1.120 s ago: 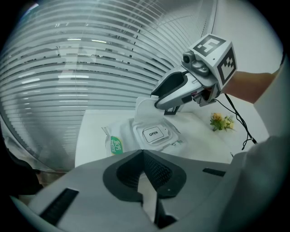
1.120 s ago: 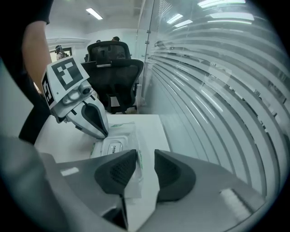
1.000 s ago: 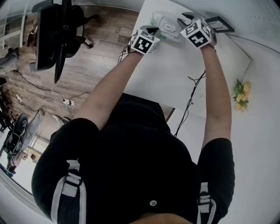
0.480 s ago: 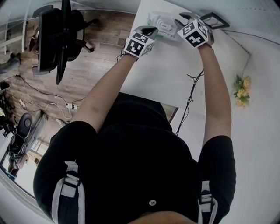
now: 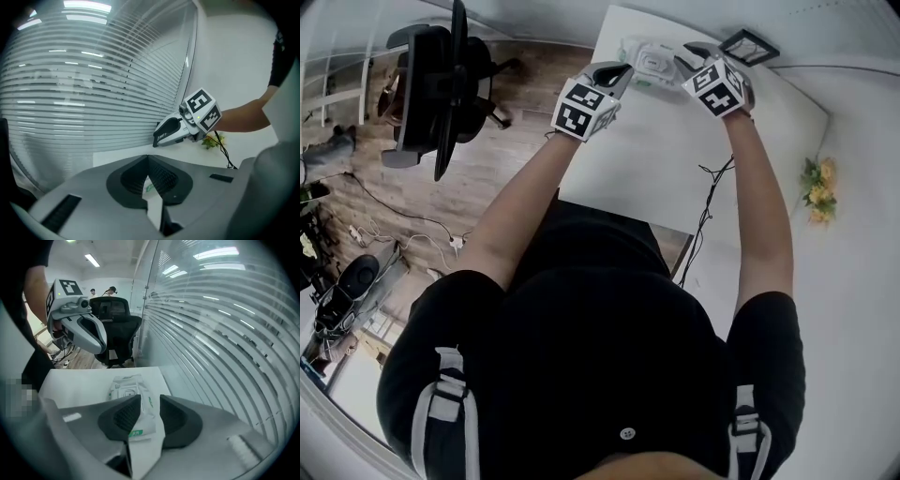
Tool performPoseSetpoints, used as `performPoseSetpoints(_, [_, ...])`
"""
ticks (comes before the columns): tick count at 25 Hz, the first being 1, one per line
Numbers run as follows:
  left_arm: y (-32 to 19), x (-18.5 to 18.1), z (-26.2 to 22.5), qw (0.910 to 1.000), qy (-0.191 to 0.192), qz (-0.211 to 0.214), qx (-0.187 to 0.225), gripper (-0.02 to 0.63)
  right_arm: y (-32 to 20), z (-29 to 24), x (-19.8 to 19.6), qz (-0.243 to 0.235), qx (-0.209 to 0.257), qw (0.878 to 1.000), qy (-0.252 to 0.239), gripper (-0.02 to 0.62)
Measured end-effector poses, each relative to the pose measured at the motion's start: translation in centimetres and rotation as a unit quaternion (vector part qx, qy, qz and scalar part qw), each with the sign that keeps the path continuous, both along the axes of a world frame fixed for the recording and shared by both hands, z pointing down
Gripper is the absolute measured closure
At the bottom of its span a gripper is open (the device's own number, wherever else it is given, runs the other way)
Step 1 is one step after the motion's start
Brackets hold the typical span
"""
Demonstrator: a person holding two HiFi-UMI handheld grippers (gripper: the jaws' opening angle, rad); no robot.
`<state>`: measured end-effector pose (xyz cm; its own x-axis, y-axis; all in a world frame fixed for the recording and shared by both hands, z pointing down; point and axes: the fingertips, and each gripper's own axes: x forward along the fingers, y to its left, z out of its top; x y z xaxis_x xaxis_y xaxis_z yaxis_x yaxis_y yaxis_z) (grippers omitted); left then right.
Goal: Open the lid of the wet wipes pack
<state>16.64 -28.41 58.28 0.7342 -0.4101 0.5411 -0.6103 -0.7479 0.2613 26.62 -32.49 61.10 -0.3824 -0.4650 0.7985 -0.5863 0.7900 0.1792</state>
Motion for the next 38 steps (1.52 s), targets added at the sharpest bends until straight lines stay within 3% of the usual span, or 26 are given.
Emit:
performPoseSetpoints(6, [2.3, -1.4, -4.7, 0.999, 0.019, 0.012, 0.038, 0.598, 2.9, -5.2, -0.8, 0.028, 0.042, 0.998, -0.043, 0.459])
performPoseSetpoints(10, [3.7, -2.7, -7.9, 0.9973, 0.035, 0.012, 0.063, 0.598, 5.4, -10.0, -1.8, 0.061, 0.082, 0.989, -0.105, 0.459])
performPoseSetpoints(22, [8.7, -4.6, -18.5, 0.9842, 0.107, 0.033, 0.137, 0.598, 14.3, -23.5, -4.7, 0.126, 0.184, 0.924, -0.31, 0.511])
performPoseSetpoints(29, [10.7, -4.1, -23.1, 0.9731, 0.153, 0.046, 0.166, 0.598, 17.4, -27.6, -6.3, 0.121, 0.237, 0.902, -0.339, 0.584])
performPoseSetpoints(38, [11.8, -3.9, -25.1, 0.9678, 0.161, 0.061, 0.183, 0.598, 18.1, -30.1, -6.7, 0.119, 0.26, 0.895, -0.343, 0.586])
